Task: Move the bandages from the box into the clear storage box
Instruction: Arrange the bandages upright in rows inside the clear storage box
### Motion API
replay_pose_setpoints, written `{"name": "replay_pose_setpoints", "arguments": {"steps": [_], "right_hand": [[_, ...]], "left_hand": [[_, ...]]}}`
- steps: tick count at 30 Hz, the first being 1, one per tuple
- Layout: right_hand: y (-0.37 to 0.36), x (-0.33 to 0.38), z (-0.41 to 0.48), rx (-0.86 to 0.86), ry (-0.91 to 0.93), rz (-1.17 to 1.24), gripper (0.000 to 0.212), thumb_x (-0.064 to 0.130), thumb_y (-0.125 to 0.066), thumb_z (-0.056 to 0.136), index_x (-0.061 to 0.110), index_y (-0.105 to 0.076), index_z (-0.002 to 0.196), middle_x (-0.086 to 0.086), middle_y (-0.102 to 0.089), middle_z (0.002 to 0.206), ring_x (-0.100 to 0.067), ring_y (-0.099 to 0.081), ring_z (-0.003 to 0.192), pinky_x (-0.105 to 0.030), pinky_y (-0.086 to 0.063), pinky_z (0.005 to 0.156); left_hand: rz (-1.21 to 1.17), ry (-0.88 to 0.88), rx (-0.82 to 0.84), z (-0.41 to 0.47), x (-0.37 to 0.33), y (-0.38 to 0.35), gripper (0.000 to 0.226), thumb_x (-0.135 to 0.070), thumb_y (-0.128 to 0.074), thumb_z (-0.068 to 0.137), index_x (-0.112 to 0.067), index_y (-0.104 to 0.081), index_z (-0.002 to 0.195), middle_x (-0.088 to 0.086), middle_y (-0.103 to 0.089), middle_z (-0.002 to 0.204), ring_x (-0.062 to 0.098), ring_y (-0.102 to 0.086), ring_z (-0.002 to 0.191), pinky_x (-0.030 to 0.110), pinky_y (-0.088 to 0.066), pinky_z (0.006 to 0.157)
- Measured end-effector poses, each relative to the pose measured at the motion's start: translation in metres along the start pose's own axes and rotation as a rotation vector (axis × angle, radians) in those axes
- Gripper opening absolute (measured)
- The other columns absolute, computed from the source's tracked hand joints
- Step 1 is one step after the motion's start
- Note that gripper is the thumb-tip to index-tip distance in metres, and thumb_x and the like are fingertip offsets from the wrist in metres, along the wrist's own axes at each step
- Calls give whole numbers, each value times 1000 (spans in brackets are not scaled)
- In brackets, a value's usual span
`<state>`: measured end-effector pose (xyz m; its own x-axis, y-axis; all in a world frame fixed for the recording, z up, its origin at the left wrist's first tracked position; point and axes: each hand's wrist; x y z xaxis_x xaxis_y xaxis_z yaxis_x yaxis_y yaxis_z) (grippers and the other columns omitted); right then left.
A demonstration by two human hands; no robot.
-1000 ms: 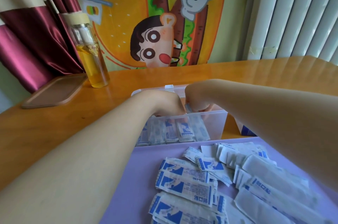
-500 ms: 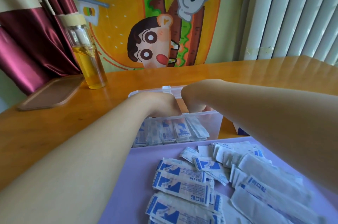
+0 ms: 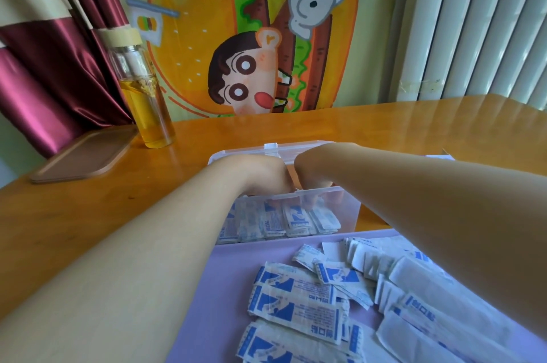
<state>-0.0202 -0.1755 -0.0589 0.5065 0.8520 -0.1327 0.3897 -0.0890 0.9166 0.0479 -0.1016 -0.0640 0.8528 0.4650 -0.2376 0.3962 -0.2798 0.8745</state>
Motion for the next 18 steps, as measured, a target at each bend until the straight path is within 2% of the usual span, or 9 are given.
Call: {"name": "replay_pose_setpoints", "arguments": {"steps": [3,5,8,10,12,14,15,16,18], "right_hand": [[3,-2,-6,46,25,65,49,30,-68,85,10,-52,127,-3,-47,110,-18,-52,87,-26,-50,72],[3,-4,-5,30,28,91,44,26,-65,88,7,-55,126,-4,-48,111,-19,-56,93,-25,-48,67],[1,-5,-1,10,40,132,35,18,-58,92,6,-54,125,-7,-53,118,-25,-60,108,-27,-51,73],[1,-5,-1,71,34,159,33,15,-61,91,8,-55,122,-5,-54,119,-24,-65,100,-28,-56,80],[0,-6,0,59,37,197,30,13,-59,91,7,-56,121,-3,-55,104,-22,-65,98,-19,-54,65],[1,-7,1,-10,53,303,29,11,-54,93,3,-56,121,-3,-50,79,-27,-59,110,-11,-40,35],[2,-8,0,-45,50,378,29,9,-54,92,0,-56,120,-2,-46,70,-30,-59,111,-11,-35,28],[4,-8,-3,-79,56,423,28,7,-54,91,-2,-57,118,-1,-44,67,-29,-62,104,-12,-34,25],[10,-11,-13,-143,67,439,24,7,-56,89,-1,-59,112,-1,-46,65,-19,-61,70,-16,-41,33]], "left_hand": [[5,-9,11,-1,1,-1,53,-60,-48,64,-30,-68,102,2,-68,103,20,-61,85,46,-48,91],[27,23,-19,1,4,-1,45,-60,-52,74,-29,-70,101,0,-68,98,21,-62,92,41,-49,88],[36,51,-70,5,5,-2,37,-54,-54,87,-24,-69,102,-2,-68,98,20,-60,94,36,-47,88],[16,57,-70,4,4,-2,39,-55,-55,87,-22,-69,102,-2,-67,100,19,-59,95,36,-47,89],[26,57,-54,3,4,-1,34,-49,-55,89,-22,-69,104,-1,-68,102,19,-59,97,36,-47,92],[32,72,-62,2,5,-1,30,-42,-53,91,-22,-69,107,0,-67,106,21,-60,99,39,-48,94],[24,80,-82,0,4,0,30,-40,-51,92,-22,-69,108,0,-67,108,21,-59,98,37,-48,93],[5,85,-110,-2,4,1,30,-37,-47,94,-22,-69,108,1,-66,109,21,-59,95,35,-48,90],[-84,67,-173,-11,0,4,29,-27,-45,95,-20,-71,104,1,-67,105,18,-58,89,31,-47,85]]}}
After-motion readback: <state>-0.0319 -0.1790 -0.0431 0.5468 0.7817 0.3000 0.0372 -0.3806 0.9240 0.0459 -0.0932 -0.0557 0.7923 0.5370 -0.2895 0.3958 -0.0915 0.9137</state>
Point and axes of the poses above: each hand's wrist, its own z-axis towards the middle knuckle, its own y-axis out of the back of the hand, x = y × z
